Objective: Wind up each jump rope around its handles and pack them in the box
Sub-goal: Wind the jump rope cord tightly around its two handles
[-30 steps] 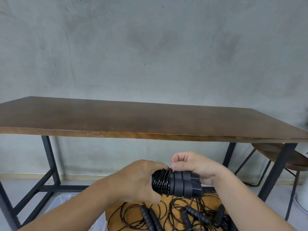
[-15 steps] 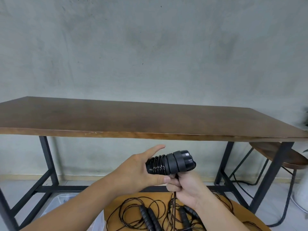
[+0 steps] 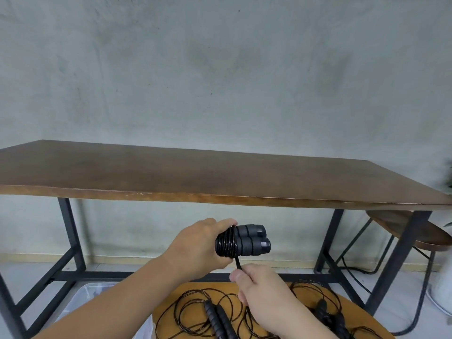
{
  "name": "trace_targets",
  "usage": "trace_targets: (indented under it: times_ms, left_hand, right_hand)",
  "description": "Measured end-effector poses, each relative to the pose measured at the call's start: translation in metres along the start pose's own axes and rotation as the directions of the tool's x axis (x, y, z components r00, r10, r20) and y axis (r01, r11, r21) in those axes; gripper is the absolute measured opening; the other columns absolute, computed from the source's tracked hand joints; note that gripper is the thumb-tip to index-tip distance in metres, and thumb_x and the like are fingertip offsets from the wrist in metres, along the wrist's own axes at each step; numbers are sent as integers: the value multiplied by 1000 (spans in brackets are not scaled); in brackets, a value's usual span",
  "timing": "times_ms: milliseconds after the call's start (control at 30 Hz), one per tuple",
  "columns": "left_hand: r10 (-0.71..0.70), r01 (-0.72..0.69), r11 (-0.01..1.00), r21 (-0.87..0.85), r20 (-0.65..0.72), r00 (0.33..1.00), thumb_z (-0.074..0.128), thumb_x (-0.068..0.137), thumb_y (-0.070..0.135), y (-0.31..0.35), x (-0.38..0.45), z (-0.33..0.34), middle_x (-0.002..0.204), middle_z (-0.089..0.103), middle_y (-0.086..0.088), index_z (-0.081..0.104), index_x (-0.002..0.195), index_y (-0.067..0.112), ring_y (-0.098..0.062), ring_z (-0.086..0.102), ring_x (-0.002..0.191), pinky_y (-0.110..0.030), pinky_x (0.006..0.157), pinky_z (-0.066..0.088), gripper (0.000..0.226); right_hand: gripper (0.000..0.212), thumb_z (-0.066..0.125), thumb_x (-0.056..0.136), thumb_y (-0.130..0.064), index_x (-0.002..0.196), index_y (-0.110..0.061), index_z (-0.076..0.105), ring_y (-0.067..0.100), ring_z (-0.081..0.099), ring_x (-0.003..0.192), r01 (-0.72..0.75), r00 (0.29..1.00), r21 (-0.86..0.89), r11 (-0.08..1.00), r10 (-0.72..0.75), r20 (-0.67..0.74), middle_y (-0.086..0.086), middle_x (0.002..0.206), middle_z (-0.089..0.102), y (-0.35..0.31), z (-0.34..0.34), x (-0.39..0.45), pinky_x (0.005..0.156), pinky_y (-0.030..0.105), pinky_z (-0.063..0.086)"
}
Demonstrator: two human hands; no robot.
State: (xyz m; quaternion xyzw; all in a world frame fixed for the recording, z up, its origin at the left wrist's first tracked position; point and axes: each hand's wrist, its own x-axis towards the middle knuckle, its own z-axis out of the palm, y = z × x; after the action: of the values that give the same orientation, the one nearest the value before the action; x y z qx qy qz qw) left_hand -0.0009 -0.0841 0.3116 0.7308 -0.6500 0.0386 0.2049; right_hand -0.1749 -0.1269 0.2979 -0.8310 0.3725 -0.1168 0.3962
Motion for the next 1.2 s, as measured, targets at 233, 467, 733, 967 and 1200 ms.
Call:
trace_targets:
  times_ms: [233,467,733,967,1200]
  left_hand:
    - [86,-89,985,149,31,996,59,87,52,5,-6,6,107,54,9,33,140,43,-12,52,98,-27,79,46,60]
    - [139,-144,989,16,169,976,65,84,53,15,-10,-12,101,54,14,39,131,49,-8,52,92,-29,80,50,54]
    - [207,-156,969,-189,288,935,74,80,45,31,-18,-22,109,61,12,50,129,42,-8,55,97,-31,87,49,54]
    - [170,4,833,-553,264,949,82,76,40,35,-24,-30,98,65,21,55,126,47,0,62,91,-18,79,50,57]
    - [47,56,809,-585,159,986,82,75,43,30,-21,-24,117,58,23,34,134,65,1,60,104,-18,92,51,79]
  right_hand:
    - [21,49,99,-32,92,-22,67,6,56,70,180,984,-506,844,-150,99,-7,80,60,-34,-44,-9,56,18,41]
    - [7,78,82,-33,83,-26,77,5,64,73,264,951,-352,898,-181,253,-8,79,72,-47,-96,14,62,19,51]
    - [20,87,70,-34,79,-22,74,8,64,72,362,881,-214,907,-257,398,-4,77,72,-38,-115,41,77,35,53]
    - [20,82,67,-29,72,-17,66,8,55,55,133,885,351,927,-271,380,-5,63,62,-2,-107,57,52,19,44]
    - [43,94,54,-30,81,-7,70,17,62,72,-34,936,862,506,-286,205,8,78,65,26,-59,58,66,30,52]
